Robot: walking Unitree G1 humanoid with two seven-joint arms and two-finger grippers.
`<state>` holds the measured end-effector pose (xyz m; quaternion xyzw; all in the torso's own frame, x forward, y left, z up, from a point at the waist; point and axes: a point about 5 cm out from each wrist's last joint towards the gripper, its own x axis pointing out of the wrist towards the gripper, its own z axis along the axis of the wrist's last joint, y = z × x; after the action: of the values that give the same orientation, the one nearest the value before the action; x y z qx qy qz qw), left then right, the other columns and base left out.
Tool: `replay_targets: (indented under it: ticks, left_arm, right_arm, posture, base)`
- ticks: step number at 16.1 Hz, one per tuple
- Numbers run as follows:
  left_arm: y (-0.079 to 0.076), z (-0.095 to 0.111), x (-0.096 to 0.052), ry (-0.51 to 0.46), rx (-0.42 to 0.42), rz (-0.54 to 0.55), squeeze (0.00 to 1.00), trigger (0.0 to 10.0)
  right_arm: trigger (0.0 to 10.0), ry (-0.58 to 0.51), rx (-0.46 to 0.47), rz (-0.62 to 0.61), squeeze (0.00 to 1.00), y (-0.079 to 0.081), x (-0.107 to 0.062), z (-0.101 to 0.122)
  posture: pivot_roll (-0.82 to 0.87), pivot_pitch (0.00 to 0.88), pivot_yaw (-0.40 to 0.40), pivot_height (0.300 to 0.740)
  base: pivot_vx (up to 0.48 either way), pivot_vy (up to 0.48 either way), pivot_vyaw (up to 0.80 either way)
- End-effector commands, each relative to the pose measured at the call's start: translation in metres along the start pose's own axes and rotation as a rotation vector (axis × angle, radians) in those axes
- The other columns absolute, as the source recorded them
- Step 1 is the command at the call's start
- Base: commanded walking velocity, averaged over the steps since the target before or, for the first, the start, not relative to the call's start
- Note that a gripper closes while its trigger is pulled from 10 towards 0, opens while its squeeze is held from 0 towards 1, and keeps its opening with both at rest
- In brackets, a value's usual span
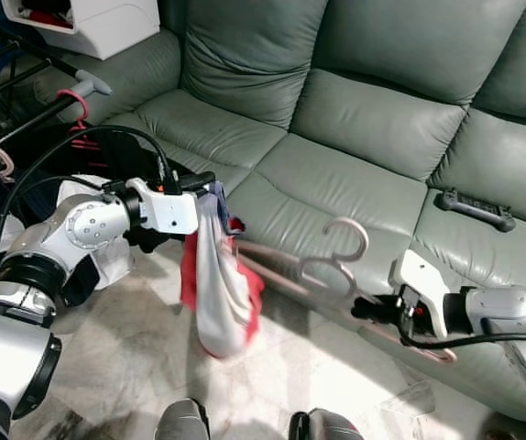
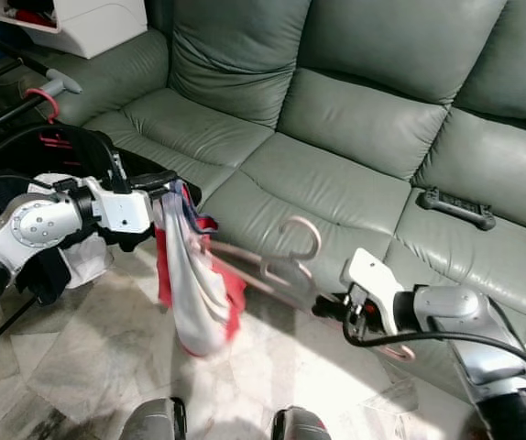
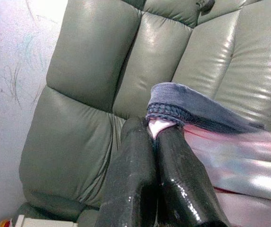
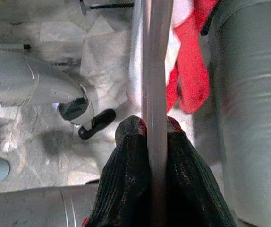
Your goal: Hang hanger
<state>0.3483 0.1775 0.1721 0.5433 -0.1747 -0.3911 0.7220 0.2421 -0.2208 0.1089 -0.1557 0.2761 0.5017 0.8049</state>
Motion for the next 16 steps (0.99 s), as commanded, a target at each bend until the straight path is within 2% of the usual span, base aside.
replay_targets:
  ticks: [1,5,7,10,11,12,16]
  left_arm:
    - [0.008,0.001,-0.001,-0.008,0.029,0.014,0.0,10.0]
    - [0.007,0.004,-0.002,-0.039,0.034,0.017,0.0,10.0]
    - [0.001,0.0,-0.004,-0.018,0.028,-0.004,0.0,10.0]
    - [-0.009,-0.011,-0.008,0.073,0.015,-0.044,0.0,10.0]
    - [-0.015,-0.018,-0.008,0.134,-0.012,-0.066,0.0,10.0]
    - [-0.02,-0.021,-0.008,0.154,-0.046,-0.079,0.0,10.0]
    - [-0.037,-0.018,-0.004,0.142,-0.088,-0.117,0.0,10.0]
  right_arm:
    - [10.0,0.009,-0.025,0.027,0.0,0.002,-0.001,0.004]
    - [10.0,0.006,-0.027,-0.083,0.0,-0.01,0.002,0.003]
    - [10.0,-0.009,-0.045,-0.053,0.0,-0.007,0.0,0.007]
    - [10.0,0.009,-0.08,0.016,0.0,0.001,-0.016,0.016]
    - [10.0,0.027,-0.093,0.05,0.0,0.004,-0.026,0.017]
    - [10.0,0.034,-0.102,0.067,0.0,0.005,-0.032,0.018]
    - [10.0,0.022,-0.144,0.049,0.0,-0.004,-0.05,0.029]
  posture:
    - [-0.05,0.096,-0.001,0.74]
    - [-0.05,0.098,0.003,0.74]
    - [-0.04,0.099,0.005,0.74]
    - [-0.05,0.099,0.012,0.74]
    - [-0.06,0.099,0.015,0.74]
    - [-0.07,0.098,0.016,0.74]
    - [-0.08,0.097,0.011,0.74]
  base:
    - [0.0,0.0,0.0]
    - [0.0,0.0,0.0]
    - [0.0,0.0,0.0]
    - [0.0,0.0,0.0]
    - [0.0,0.0,0.0]
    - [0.0,0.0,0.0]
    - [0.0,0.0,0.0]
